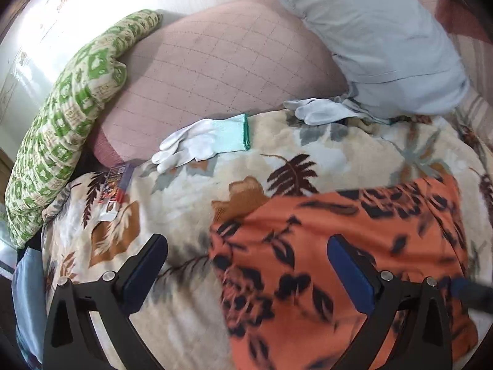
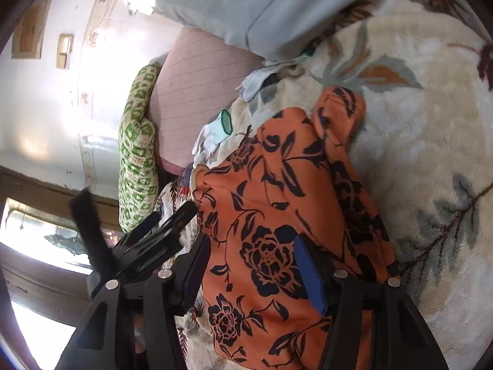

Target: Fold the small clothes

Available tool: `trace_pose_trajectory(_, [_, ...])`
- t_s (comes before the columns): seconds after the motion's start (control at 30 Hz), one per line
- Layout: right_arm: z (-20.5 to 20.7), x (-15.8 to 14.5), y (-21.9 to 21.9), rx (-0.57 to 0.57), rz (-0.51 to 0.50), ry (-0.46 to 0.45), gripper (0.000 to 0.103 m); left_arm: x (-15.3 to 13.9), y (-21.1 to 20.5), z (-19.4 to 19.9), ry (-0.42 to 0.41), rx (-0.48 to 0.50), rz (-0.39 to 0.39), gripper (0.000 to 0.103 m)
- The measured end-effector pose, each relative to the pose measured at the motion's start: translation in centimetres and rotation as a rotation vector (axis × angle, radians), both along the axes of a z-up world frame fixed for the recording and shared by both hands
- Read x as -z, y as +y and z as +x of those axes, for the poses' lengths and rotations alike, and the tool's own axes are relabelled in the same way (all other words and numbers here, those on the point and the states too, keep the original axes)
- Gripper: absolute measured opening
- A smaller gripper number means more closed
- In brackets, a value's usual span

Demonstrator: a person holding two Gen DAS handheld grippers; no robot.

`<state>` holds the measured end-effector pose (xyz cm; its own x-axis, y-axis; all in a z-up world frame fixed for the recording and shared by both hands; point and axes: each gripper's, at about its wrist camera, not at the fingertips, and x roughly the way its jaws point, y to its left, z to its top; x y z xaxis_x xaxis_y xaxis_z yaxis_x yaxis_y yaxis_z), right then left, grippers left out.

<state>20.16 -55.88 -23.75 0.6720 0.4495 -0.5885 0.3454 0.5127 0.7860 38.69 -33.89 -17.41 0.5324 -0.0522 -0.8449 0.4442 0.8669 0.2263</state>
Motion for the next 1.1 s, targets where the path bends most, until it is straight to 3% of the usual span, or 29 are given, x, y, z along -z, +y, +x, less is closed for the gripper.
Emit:
trace_pose_trajectory(0.13, [0.5, 1.5, 0.1, -0.020, -0.007, 0.043, 0.059, 4.7, -1.1, 3.4, 0.088, -0.062, 0.092, 0.103])
trace_pose_trajectory(0.33, [1.0, 2.1, 0.1, -0.027, 0.004, 0.053, 0.059, 3.8, 2.1, 3.6, 0.154, -0.134, -0.064, 0.103])
trace_pose_trajectory(0.5, [-0.8, -0.3, -1.0, 0.002, -0.004, -0.031, 0.060, 0.8, 7.0, -1.9, 0.153, -0.103, -0.258, 0.103])
trace_pose_trajectory(0.6, [-2.3, -1.8, -1.7, 0.015, -0.077, -0.043, 0.073, 0.5, 9.2, -4.9, 0.192, -0.088, -0.288, 0.103])
trace_pose_trajectory(0.77, [-3.5, -0.3, -3.1, 0.022, -0.060, 0.076, 0.073, 1.9, 11.8, -6.9, 0.298, -0.107, -0.354, 0.103])
trace_pose_trajectory(1.1, [-3.1, 1.8, -3.1, -0.015, -0.048, 0.138, 0.073, 2.5, 10.3, -9.0, 0.327, -0.055, -0.386, 0.103])
